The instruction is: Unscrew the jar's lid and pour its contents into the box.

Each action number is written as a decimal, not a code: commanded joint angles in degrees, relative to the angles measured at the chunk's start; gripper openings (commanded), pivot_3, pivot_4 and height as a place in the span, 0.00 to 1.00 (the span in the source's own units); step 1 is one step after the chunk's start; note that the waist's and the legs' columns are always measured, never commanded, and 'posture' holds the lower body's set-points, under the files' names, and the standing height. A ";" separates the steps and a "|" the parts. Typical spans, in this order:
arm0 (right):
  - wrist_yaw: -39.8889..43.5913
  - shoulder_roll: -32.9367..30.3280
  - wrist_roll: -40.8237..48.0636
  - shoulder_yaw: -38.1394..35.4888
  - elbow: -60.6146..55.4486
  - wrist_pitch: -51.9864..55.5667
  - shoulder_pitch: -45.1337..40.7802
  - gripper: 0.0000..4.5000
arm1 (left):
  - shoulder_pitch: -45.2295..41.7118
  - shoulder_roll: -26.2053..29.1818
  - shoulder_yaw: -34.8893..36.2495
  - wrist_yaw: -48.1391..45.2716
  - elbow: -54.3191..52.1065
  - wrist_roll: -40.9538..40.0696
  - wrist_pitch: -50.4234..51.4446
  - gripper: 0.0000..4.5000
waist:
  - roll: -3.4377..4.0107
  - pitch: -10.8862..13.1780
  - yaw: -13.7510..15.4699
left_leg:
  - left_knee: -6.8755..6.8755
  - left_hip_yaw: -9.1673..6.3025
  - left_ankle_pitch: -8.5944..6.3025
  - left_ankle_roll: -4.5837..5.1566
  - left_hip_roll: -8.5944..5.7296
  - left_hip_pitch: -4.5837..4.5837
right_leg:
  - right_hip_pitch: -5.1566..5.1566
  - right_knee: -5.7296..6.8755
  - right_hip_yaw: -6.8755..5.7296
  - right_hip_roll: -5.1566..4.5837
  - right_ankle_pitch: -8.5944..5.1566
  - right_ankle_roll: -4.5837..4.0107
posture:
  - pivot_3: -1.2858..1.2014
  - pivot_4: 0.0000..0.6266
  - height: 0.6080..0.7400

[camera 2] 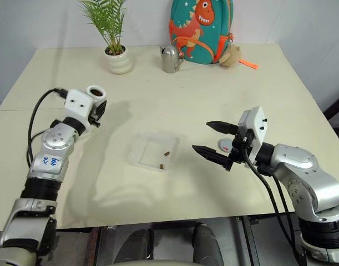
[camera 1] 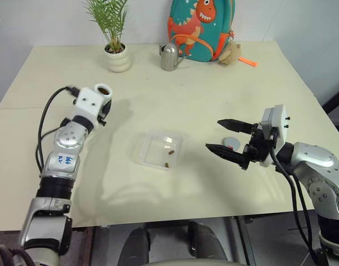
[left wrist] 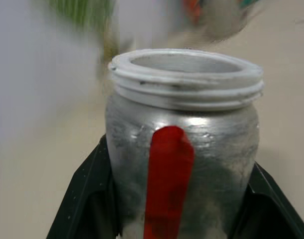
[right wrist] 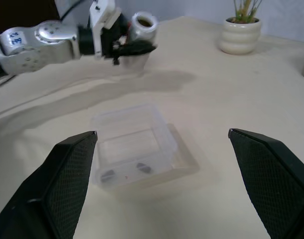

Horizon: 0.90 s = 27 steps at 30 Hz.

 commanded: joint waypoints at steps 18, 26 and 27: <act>6.11 1.03 -4.27 4.95 4.15 -3.55 -5.34 0.99 | 14.21 -4.51 16.47 -11.04 0.50 -9.77 -12.37 0.43 | -0.21 -0.15 0.25 | 0.24 -0.01 -0.02 0.01 -0.01 0.10 | 0.17 -0.23 0.00 -0.01 0.16 -0.17 | 0.52 0.24 1.00; 8.51 0.57 -4.51 5.00 5.06 -3.99 -5.71 1.00 | 18.67 -0.32 18.87 -15.92 -2.37 -11.25 -12.00 0.98 | -0.21 -0.15 0.08 | 0.20 -0.02 -0.03 0.01 0.02 0.07 | 0.12 -0.25 -0.01 0.00 0.17 -0.18 | 0.52 0.24 1.00; 8.77 0.50 -4.65 4.99 5.01 -4.16 -5.69 1.00 | 20.21 1.27 18.60 -17.90 -3.42 -10.63 -13.05 0.99 | -0.21 -0.15 0.05 | 0.19 -0.02 -0.03 0.01 0.02 0.08 | 0.12 -0.25 -0.01 0.00 0.16 -0.19 | 0.52 0.24 1.00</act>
